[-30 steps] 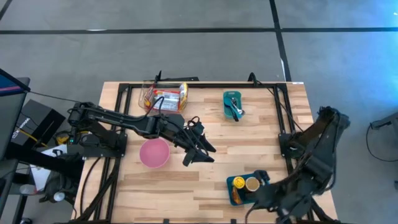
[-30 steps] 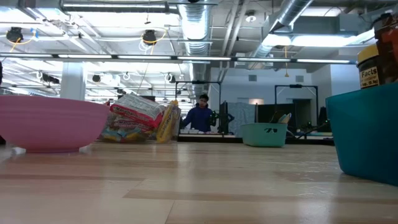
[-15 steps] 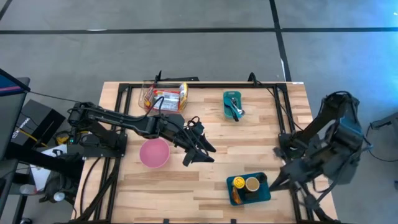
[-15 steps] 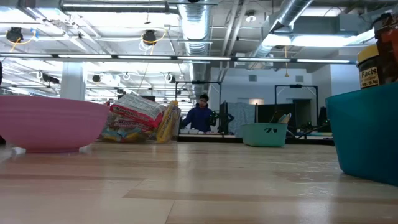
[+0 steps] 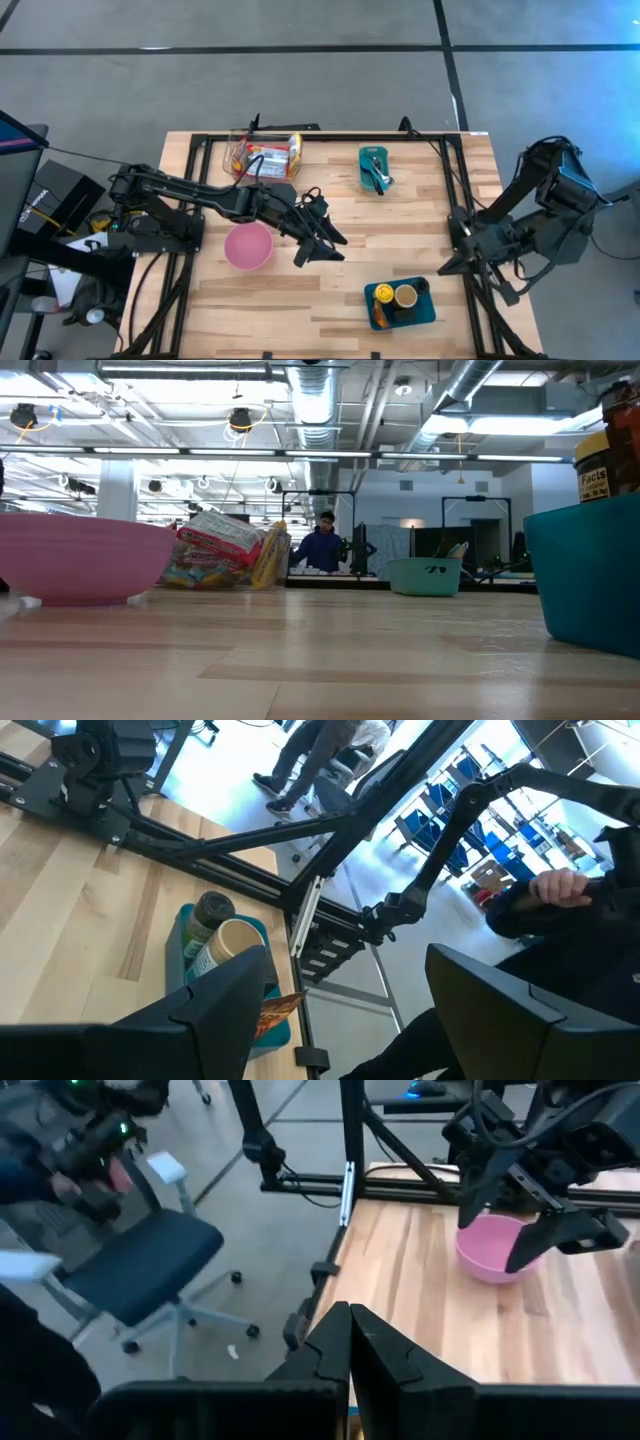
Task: Pick & Place Food Item
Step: Return to Home Position
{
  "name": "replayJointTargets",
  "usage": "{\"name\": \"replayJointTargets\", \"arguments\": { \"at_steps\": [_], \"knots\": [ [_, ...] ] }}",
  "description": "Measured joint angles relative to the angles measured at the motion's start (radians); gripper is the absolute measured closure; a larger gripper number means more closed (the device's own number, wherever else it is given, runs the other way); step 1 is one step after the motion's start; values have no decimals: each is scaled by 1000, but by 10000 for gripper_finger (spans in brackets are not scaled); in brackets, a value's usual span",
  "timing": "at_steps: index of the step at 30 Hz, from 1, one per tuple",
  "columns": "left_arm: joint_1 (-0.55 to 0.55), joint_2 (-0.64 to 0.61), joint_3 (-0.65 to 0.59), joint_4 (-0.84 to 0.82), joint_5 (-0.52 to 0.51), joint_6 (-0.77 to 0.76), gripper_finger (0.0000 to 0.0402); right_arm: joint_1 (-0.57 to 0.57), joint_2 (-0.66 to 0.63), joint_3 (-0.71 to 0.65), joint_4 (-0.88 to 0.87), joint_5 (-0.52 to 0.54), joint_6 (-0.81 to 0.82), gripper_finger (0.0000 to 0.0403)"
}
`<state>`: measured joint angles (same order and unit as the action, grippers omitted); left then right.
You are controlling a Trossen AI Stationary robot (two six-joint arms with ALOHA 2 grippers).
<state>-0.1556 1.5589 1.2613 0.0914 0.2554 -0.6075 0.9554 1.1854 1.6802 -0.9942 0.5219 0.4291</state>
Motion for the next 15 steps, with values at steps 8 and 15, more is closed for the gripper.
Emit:
{"name": "replayJointTargets", "arguments": {
  "at_steps": [8,15],
  "knots": [
    [3,0,0,11,0,24,131,-1,-27,0,-107,2,-66,403],
    [30,-58,-1,34,3,84,131,0,-116,-73,-30,3,-93,403]
  ]
}}
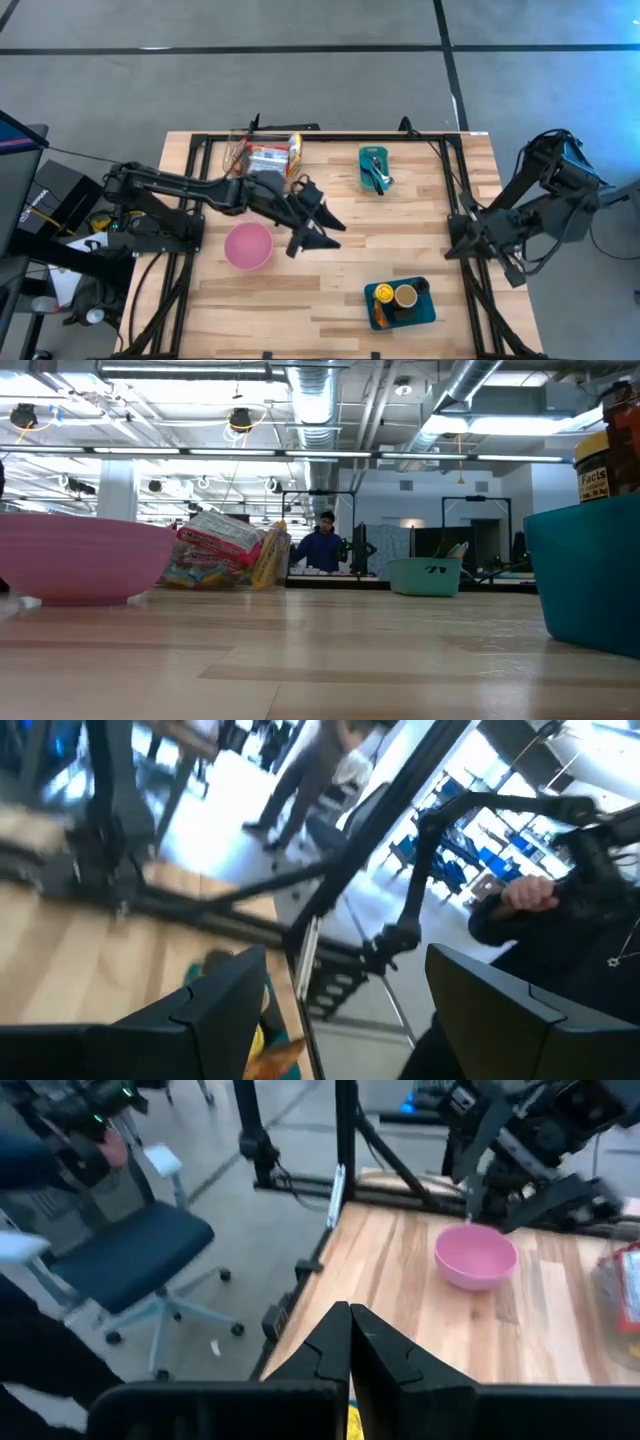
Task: Pick & Place Food Item
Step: Return to Home Position
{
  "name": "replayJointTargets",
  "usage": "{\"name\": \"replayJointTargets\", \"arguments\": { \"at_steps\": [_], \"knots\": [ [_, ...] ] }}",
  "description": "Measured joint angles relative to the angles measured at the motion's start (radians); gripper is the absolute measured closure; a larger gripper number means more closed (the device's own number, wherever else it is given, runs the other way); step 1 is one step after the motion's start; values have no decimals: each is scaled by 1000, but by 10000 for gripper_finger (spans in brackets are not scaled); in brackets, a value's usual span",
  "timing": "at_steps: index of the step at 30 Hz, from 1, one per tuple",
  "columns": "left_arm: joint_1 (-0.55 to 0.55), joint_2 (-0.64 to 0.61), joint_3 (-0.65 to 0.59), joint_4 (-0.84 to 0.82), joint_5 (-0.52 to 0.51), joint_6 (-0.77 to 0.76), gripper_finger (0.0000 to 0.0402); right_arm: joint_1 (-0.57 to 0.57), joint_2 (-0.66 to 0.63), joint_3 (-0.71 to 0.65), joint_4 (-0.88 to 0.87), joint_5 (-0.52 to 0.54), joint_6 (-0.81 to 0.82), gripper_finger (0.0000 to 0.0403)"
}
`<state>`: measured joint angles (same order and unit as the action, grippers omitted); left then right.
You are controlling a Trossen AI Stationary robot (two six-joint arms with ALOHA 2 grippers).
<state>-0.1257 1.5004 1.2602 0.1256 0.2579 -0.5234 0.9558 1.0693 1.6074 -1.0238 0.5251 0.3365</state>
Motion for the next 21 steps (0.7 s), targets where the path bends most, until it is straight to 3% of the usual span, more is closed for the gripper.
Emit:
{"name": "replayJointTargets", "arguments": {
  "at_steps": [11,21],
  "knots": [
    [2,-227,0,-21,-3,204,131,0,-257,-385,353,-12,-7,403],
    [2,-389,0,-130,-3,286,131,-1,-426,-659,728,-189,-118,403]
  ]
}}
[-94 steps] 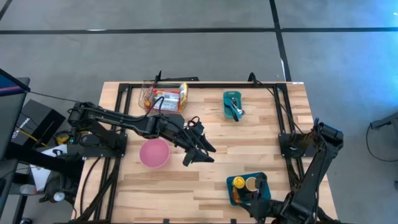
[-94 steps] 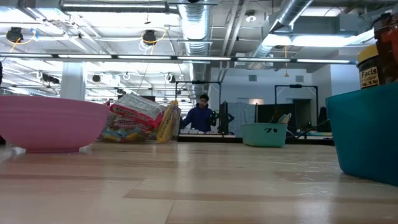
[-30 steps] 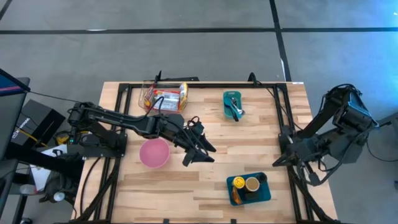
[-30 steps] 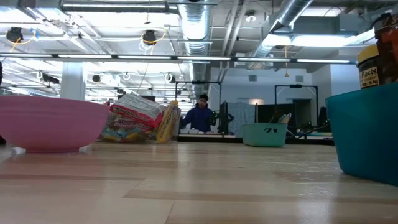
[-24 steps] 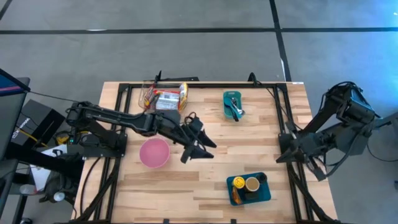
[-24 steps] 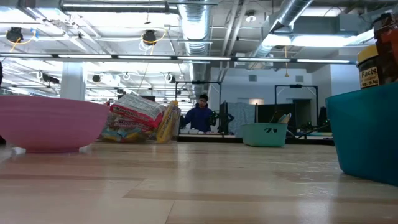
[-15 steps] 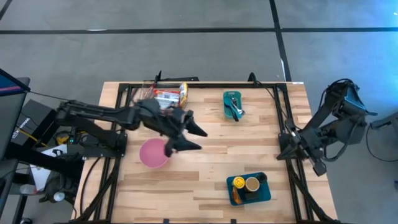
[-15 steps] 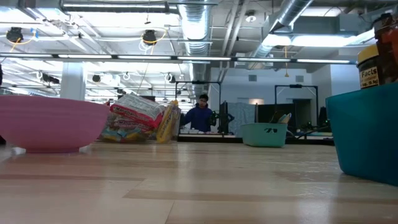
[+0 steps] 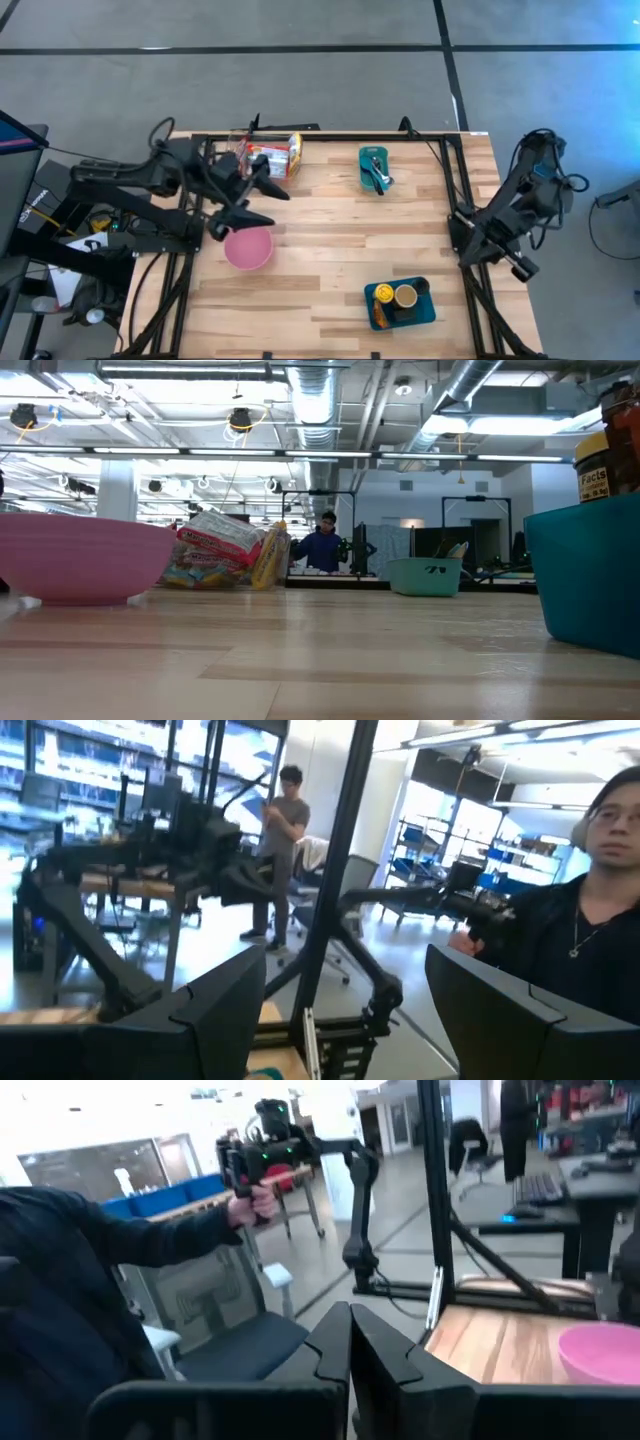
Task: Pick & Place Food Item
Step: Return to Home Position
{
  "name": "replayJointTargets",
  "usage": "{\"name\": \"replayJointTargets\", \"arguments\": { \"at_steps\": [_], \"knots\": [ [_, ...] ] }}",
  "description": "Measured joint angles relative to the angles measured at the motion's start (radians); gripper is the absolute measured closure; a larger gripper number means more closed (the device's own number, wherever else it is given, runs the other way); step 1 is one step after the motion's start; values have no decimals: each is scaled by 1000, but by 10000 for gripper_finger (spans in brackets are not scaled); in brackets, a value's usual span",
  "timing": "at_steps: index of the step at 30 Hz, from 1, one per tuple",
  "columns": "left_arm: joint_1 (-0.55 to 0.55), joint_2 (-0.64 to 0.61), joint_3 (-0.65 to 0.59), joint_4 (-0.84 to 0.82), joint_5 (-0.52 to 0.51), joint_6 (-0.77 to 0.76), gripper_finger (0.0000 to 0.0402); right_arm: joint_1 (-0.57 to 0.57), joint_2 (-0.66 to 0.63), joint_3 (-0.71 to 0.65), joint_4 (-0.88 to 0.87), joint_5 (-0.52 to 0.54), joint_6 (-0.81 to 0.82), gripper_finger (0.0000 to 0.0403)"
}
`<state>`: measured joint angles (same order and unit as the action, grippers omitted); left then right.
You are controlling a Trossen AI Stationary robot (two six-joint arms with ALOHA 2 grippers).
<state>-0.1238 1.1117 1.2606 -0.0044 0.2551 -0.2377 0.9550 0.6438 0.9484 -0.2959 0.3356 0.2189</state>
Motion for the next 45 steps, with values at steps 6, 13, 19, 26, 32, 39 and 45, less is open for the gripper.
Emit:
{"name": "replayJointTargets", "arguments": {
  "at_steps": [6,13,19,26,32,39,45],
  "knots": [
    [0,-66,0,-52,0,29,131,-35,-101,-94,75,1,-42,403],
    [0,-147,0,-79,3,32,131,-106,-261,-110,77,1,-105,403],
    [0,-231,0,-90,3,35,131,-128,-373,-110,73,2,-174,403],
    [0,-334,0,-93,3,77,131,-129,-472,-111,26,5,-209,403],
    [0,-420,0,-128,-1,76,131,-129,-536,-111,-36,12,-201,403],
    [0,-495,1,-151,-1,76,131,-129,-607,-111,-80,13,-200,403],
    [0,-546,1,-197,-1,73,131,-125,-638,-121,-118,40,-189,403]
  ]
}}
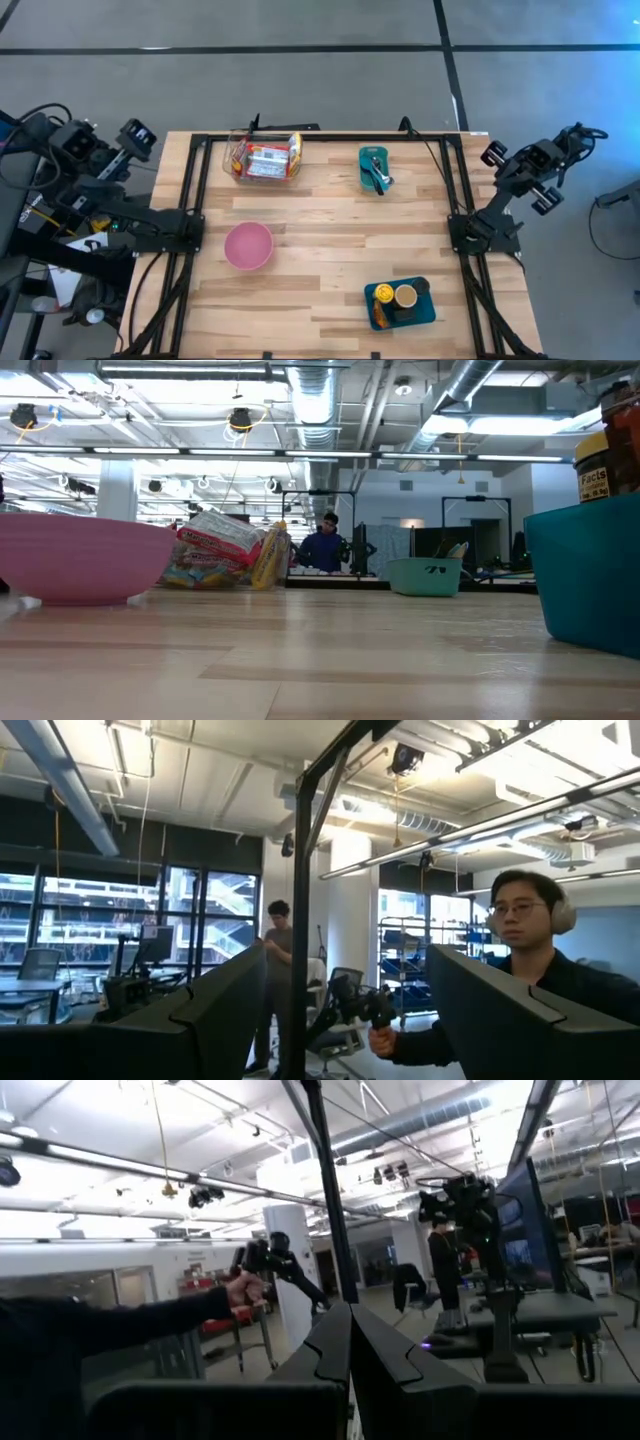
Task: Pick & Place Food Item
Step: Return to Home Position
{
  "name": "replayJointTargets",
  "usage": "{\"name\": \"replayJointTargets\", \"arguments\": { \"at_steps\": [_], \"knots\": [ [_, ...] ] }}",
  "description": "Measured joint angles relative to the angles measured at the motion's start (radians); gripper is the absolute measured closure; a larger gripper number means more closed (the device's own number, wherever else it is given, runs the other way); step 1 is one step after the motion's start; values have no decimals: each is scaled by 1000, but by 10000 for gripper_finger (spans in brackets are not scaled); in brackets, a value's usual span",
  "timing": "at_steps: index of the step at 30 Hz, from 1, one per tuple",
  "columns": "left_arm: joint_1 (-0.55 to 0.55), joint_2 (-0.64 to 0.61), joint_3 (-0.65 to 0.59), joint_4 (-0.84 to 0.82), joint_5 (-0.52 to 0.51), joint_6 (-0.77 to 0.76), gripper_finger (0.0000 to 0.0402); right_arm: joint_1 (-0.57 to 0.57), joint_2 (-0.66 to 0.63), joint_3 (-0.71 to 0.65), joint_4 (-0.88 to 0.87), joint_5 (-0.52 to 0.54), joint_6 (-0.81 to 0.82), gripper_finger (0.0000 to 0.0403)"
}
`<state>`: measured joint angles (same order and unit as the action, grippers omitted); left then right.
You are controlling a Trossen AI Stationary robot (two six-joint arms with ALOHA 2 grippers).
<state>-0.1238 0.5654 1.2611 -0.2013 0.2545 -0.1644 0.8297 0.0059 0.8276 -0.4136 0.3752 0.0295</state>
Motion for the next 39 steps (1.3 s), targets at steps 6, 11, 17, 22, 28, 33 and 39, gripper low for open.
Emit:
{"name": "replayJointTargets", "arguments": {
  "at_steps": [6,11,17,22,28,33,39],
  "knots": [
    [0,-44,0,-1,1,1,131,9,0,-3,-10,22,23,403],
    [0,-78,0,-16,1,2,131,6,0,-49,65,23,21,403],
    [0,-114,0,-58,1,2,131,6,0,-192,212,29,23,403],
    [0,-141,0,-64,1,2,131,6,-1,-308,358,29,23,403],
    [0,-174,0,-73,1,-2,131,6,-1,-400,437,27,24,403],
    [0,-204,-1,-76,1,-4,131,6,-2,-467,519,32,23,403],
    [0,-251,-44,-84,3,-9,131,2,-2,-585,620,143,27,403]
  ]
}}
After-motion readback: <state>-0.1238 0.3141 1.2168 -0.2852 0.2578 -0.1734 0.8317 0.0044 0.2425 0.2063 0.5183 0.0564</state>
